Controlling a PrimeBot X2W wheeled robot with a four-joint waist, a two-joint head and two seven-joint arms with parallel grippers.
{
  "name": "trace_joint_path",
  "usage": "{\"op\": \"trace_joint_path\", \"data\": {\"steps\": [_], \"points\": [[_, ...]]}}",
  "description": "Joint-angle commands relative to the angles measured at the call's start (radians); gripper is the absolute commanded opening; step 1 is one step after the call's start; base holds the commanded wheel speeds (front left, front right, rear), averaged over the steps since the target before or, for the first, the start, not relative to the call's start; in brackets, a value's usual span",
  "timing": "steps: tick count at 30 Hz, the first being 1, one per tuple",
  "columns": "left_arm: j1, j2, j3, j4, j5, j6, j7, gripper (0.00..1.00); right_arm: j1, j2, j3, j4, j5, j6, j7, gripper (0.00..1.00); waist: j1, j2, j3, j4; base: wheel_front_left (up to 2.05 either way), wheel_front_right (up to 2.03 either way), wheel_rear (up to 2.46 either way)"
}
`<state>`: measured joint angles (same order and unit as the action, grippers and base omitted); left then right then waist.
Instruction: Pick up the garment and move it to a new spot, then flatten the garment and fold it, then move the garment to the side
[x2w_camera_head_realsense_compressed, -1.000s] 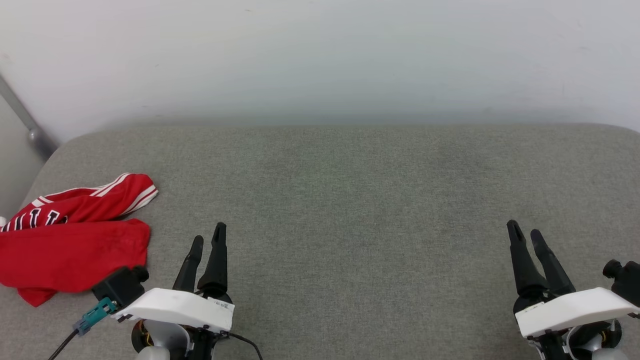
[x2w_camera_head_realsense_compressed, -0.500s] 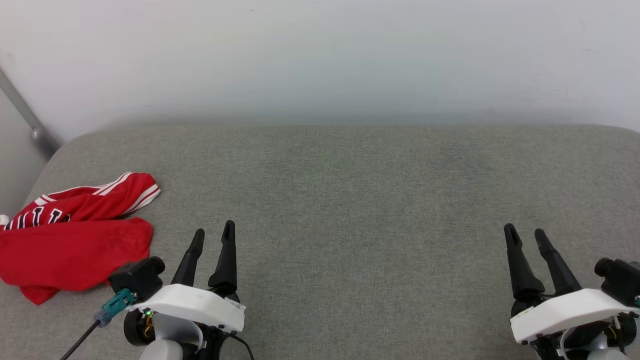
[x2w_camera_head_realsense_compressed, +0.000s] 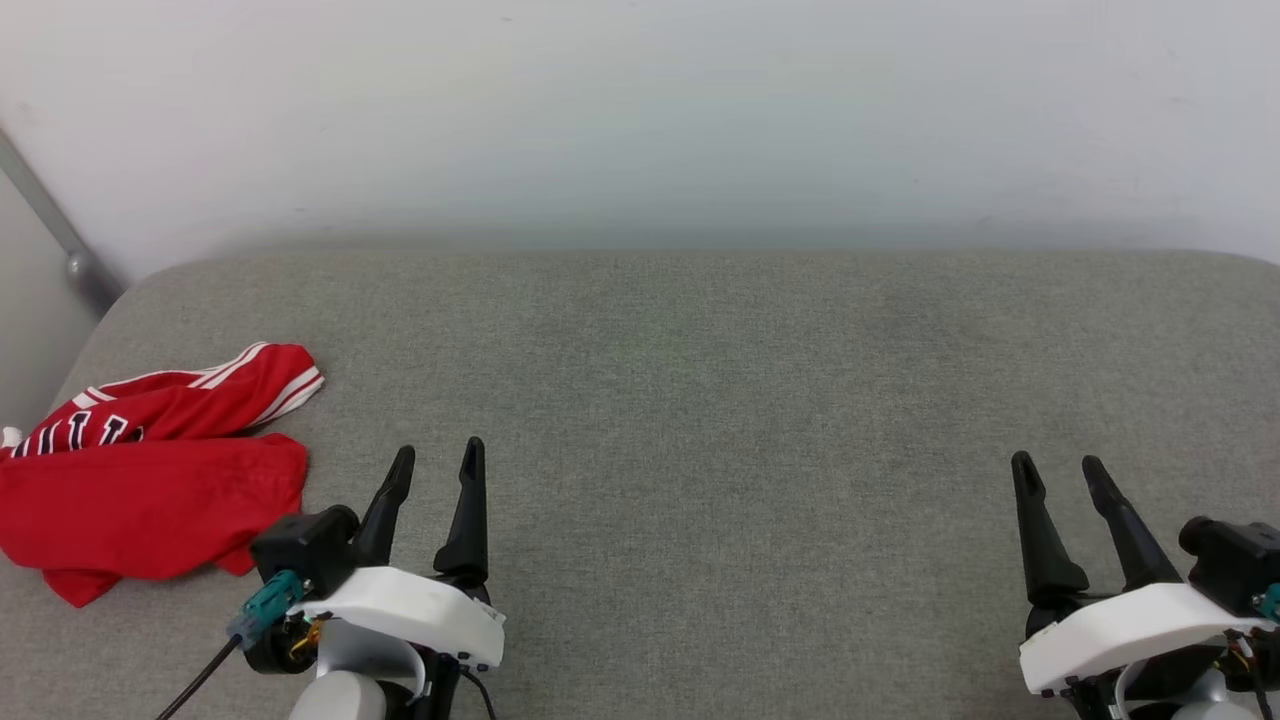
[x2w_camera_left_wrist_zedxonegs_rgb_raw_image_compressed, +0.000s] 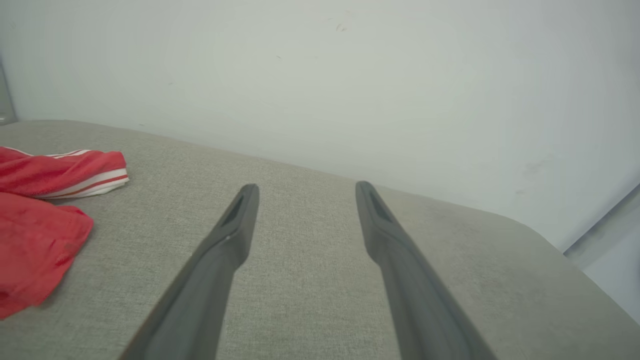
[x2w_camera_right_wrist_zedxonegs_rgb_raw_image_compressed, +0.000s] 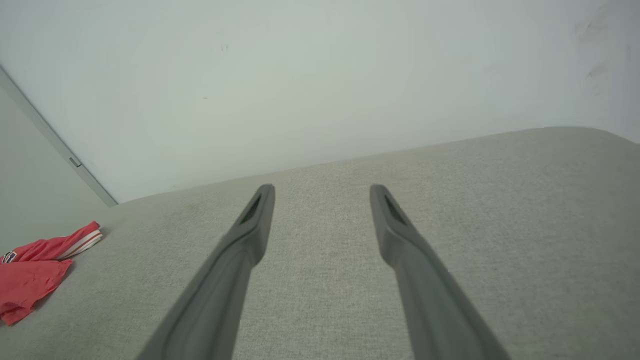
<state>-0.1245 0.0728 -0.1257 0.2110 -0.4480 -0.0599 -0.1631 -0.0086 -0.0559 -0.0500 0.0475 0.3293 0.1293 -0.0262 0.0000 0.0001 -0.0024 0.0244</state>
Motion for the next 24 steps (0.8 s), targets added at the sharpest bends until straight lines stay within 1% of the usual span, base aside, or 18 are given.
{"op": "trace_joint_path", "data": {"steps": [1, 8, 24], "points": [[-0.026, 0.005, -0.011, 0.0, 0.054, 0.008, -0.016, 1.0, 0.007, 0.003, -0.002, -0.019, -0.053, 0.002, -0.01, 1.0, 0.0, -0.0001, 0.0, 0.0, 0.0, 0.0, 0.0], [-0.034, 0.006, -0.021, 0.008, 0.114, 0.014, -0.032, 1.0, 0.019, 0.005, -0.003, -0.029, -0.113, 0.002, -0.019, 1.0, 0.0, -0.0001, 0.0, 0.001, 0.0, 0.0, 0.0], [-0.041, 0.005, -0.04, 0.034, 0.222, 0.026, -0.064, 1.0, 0.028, 0.006, 0.001, -0.031, -0.196, 0.002, -0.046, 1.0, 0.0, -0.0001, 0.001, -0.001, 0.0, 0.0, 0.0]]}}
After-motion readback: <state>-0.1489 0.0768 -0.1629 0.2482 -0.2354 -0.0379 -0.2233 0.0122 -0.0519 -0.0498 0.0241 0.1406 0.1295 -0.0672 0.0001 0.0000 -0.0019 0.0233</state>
